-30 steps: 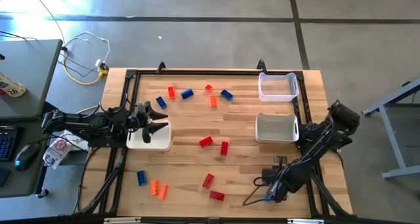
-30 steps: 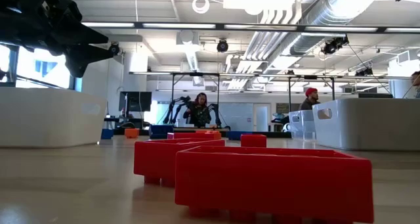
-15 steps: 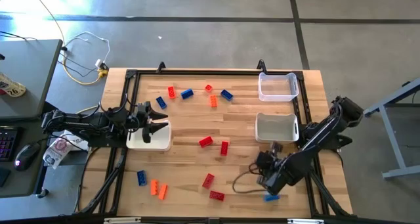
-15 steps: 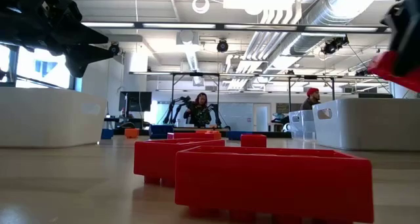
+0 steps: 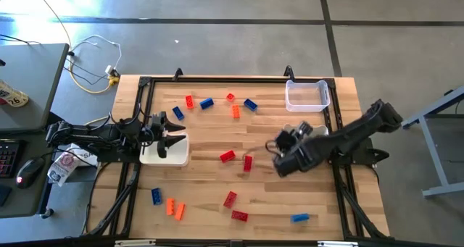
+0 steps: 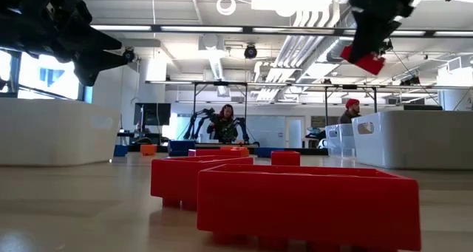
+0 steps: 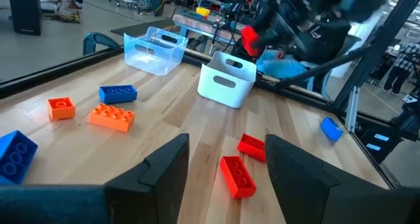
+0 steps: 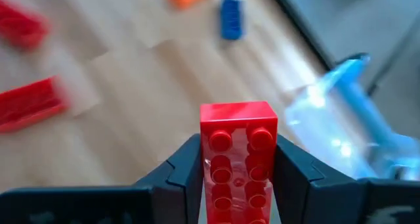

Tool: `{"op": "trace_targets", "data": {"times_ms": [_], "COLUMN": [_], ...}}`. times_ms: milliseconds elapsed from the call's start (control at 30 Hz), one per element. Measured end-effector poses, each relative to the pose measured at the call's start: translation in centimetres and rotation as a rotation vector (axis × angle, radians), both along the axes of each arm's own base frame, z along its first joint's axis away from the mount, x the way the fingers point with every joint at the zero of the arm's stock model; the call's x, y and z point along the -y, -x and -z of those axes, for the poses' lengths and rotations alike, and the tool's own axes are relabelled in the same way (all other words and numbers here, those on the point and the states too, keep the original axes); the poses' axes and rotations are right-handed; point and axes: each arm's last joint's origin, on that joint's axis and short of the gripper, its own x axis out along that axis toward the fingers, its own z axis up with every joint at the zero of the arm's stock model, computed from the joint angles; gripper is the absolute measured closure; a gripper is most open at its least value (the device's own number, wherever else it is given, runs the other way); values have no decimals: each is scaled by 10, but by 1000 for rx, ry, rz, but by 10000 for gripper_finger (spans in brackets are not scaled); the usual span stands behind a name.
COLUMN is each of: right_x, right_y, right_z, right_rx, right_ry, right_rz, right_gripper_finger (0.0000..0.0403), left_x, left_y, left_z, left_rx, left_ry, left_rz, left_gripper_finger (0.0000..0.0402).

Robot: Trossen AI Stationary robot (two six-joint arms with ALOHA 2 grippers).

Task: Sort & place blocks by color
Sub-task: Put the red game piece into the transparent bin

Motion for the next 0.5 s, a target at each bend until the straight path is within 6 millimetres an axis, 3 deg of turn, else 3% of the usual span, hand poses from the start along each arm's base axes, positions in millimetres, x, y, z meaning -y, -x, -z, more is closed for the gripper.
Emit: {"op": "trace_targets", "data": {"times_ms": [300,500], "right_x": [74,127], "right_y": [-12,-8], "right_z": [-18,-23], "right_rx": [-87,-173], "right_ry": [107,108], "right_rz": [175,283], "right_gripper_finger": [289,285], "left_x": [-1,-4], "left_y": [0,1], "left_z": [-1,-5], "left_rx": [-25,-36], "left_ry": [-142,-261], "left_rz": [-29,-103], "left_gripper_finger": [213,213]}}
